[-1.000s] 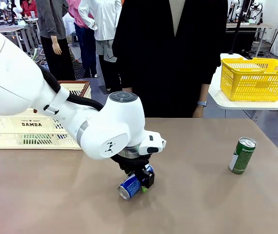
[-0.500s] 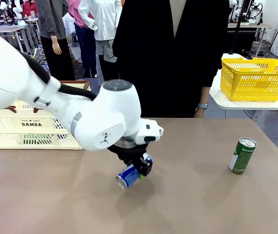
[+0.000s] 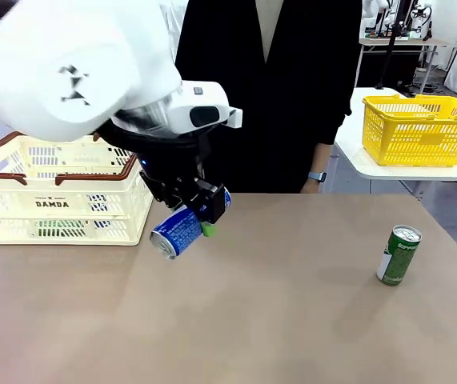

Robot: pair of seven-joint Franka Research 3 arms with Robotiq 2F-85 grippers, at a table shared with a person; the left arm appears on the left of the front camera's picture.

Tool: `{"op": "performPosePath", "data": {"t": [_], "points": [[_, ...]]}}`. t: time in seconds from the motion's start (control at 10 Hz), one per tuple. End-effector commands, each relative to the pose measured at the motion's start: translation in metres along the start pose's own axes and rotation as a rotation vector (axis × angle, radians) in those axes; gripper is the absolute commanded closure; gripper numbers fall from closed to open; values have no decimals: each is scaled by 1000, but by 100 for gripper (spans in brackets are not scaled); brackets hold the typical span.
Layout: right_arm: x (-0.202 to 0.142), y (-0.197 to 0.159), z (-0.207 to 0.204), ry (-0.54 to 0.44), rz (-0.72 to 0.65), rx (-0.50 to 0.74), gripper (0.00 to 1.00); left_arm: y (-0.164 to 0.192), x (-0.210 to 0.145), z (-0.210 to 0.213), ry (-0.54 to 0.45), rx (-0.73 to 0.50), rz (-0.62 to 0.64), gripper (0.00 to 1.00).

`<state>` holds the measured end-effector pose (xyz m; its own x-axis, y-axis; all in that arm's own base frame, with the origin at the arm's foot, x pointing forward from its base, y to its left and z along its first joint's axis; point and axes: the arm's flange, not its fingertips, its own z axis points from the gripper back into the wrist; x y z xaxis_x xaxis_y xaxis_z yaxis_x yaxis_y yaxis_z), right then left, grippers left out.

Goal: Place the drinks into the Shopping basket.
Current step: Pick up one drink and place it into the Shopping basket.

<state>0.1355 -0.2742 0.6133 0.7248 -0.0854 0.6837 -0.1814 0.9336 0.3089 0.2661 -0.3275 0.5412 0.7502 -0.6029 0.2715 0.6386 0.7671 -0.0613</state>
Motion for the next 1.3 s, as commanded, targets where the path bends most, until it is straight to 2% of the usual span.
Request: {"op": "performPosePath", "data": {"t": [0.0,0.3,0.4,0.5,0.6,0.8,1.0,1.2], "points": [[0,-1,3,11,-19,-18,0,7,25,-43,-38,25,-42,100],[0,-1,3,11,-19,-18,0,3,15,-32,-11,7,-20,100],[0,-1,3,11,-19,-18,0,22,26,-23,3,52,5,100],[0,-1,3,11,-19,-18,0,61,45,-6,-19,78,140,100],[0,-1,3,11,-19,-18,0,114,66,14,-16,47,264,100],[0,-1,3,11,-19,-18,0,196,85,43,-51,87,525,100],[0,-1,3,11,-19,-18,0,271,92,56,-163,171,716,100],[0,-1,3,11,-19,-18,0,321,85,37,-181,218,809,100]]}}
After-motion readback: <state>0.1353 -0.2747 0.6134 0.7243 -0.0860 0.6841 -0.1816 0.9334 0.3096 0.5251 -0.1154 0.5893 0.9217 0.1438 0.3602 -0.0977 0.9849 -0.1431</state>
